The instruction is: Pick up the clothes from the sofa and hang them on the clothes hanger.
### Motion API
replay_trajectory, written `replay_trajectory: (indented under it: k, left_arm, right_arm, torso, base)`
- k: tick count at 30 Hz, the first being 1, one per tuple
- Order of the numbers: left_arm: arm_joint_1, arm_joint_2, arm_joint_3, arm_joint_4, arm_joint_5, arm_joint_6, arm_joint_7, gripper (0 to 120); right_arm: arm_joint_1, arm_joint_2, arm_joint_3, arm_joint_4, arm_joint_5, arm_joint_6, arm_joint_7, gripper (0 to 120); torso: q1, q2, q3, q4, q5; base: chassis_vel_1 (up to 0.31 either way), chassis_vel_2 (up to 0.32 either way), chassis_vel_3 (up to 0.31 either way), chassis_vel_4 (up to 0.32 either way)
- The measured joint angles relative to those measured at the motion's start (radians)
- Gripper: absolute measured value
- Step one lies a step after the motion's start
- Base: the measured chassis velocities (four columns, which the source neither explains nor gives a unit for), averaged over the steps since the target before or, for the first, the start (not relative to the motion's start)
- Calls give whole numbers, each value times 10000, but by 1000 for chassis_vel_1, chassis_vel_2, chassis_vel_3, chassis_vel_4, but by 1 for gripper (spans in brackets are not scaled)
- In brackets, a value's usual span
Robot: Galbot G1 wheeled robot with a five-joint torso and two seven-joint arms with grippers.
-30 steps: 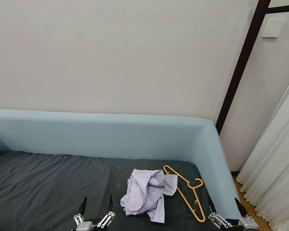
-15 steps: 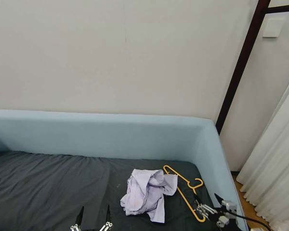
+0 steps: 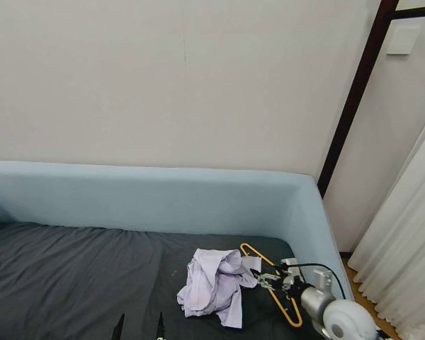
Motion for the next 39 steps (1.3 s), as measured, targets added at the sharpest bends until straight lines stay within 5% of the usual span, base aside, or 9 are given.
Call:
replay_trajectory:
  k: [10,18,39]
  left_arm:
    - [116,-80,-458,134,-370,-119,-87,100]
    - [166,-31,-423,143,-573,-115,-149,100]
    - [182,-256,-346,295,-556,-199,-200,100]
  right_arm:
    - [1898,2207,-1848,-1778,407,-330,161,100]
    - [2103,2646,-2104,-2779,-167,-421,163,98]
    - [1586,2778,-2043,-2775,-629,-133,62,21]
  torso:
    - [0,1,-2,4,-4]
    - [0,2,-2,-1,-6]
    - [-1,2,-2,1,-3]
  base:
    - [0,0,0,0]
    - [0,0,0,0]
    - [0,0,0,0]
